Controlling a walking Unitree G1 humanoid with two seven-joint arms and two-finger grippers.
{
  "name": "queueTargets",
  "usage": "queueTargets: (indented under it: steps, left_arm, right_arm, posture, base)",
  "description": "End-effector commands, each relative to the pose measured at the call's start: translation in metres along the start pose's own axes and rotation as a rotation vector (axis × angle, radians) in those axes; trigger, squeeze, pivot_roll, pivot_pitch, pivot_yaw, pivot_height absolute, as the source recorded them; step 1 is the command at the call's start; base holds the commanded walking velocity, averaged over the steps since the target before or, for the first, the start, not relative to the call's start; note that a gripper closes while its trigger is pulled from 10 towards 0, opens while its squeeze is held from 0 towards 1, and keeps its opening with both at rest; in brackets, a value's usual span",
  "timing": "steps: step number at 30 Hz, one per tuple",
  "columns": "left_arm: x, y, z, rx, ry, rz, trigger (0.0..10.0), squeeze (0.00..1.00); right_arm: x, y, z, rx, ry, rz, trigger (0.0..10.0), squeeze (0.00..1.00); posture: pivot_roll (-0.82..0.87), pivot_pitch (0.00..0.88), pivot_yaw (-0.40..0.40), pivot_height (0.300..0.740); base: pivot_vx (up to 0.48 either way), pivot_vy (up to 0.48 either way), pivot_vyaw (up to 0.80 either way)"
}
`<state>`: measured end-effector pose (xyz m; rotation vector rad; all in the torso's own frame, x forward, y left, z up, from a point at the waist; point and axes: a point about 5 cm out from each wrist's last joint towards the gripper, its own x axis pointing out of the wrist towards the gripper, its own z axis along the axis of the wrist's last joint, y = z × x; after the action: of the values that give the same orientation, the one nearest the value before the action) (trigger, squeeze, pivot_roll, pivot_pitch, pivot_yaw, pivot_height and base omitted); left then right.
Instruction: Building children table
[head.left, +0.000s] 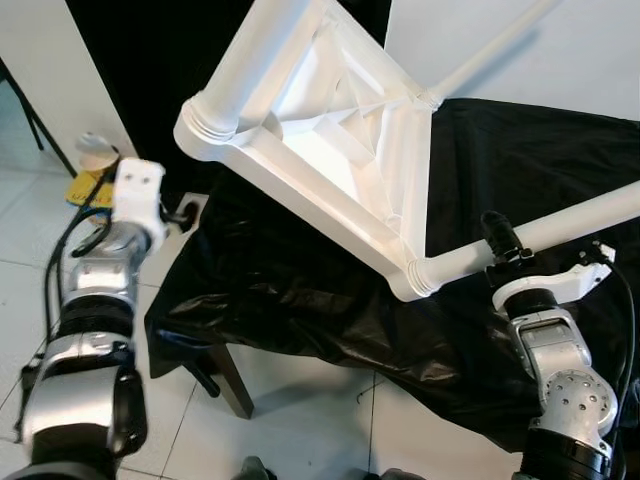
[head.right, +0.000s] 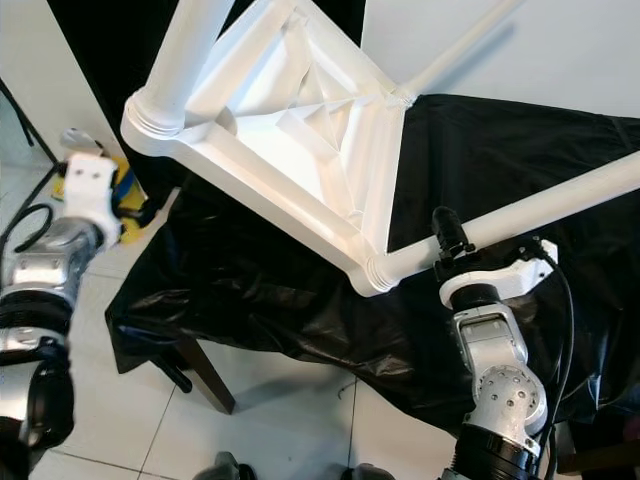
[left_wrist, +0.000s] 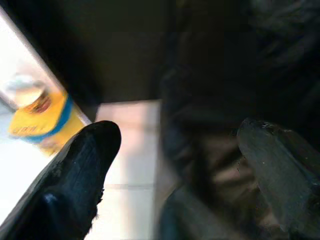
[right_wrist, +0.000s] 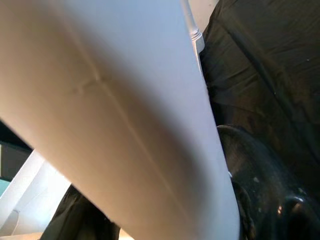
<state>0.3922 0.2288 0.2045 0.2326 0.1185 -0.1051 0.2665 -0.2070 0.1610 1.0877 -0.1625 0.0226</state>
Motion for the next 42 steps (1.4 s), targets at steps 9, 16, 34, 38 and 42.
queueTargets:
  steps: [9, 16, 34, 38, 42]
  left_arm:
    - [0.023, -0.055, 0.063, -0.044, -0.187, -0.107, 10.0, 0.0]
    - [0.026, -0.115, 0.105, -0.096, -0.31, -0.254, 10.0, 0.0]
    - [0.014, -0.181, 0.164, -0.073, -0.466, -0.453, 10.0, 0.0]
    - [0.012, -0.187, 0.169, -0.064, -0.482, -0.476, 10.0, 0.0]
    - [0.011, -0.191, 0.173, -0.041, -0.491, -0.498, 10.0, 0.0]
  right_arm:
    - [-0.011, -0.021, -0.015, 0.126, 0.036, -0.04, 10.0, 0.0]
    - [-0.019, -0.034, -0.019, 0.223, 0.029, -0.071, 10.0, 0.0]
    - [-0.096, -0.078, -0.001, 0.239, -0.28, -0.423, 10.0, 0.0]
    - [-0.121, -0.08, 0.006, 0.169, -0.368, -0.51, 10.0, 0.0]
    - [-0.144, -0.083, 0.007, 0.145, -0.418, -0.562, 10.0, 0.0]
  posture:
    - [-0.04, 0.08, 0.0, 0.74]
    - [-0.04, 0.091, 0.005, 0.74]
    - [-0.14, 0.121, 0.121, 0.74]
    - [-0.15, 0.126, 0.145, 0.74]
    - [-0.19, 0.142, 0.227, 0.74]
  base:
    - [0.0, 0.0, 0.0]
    - [0.0, 0.0, 0.0]
    - [0.0, 0.0, 0.0]
    - [0.0, 0.0, 0.0]
    - [0.0, 0.0, 0.0]
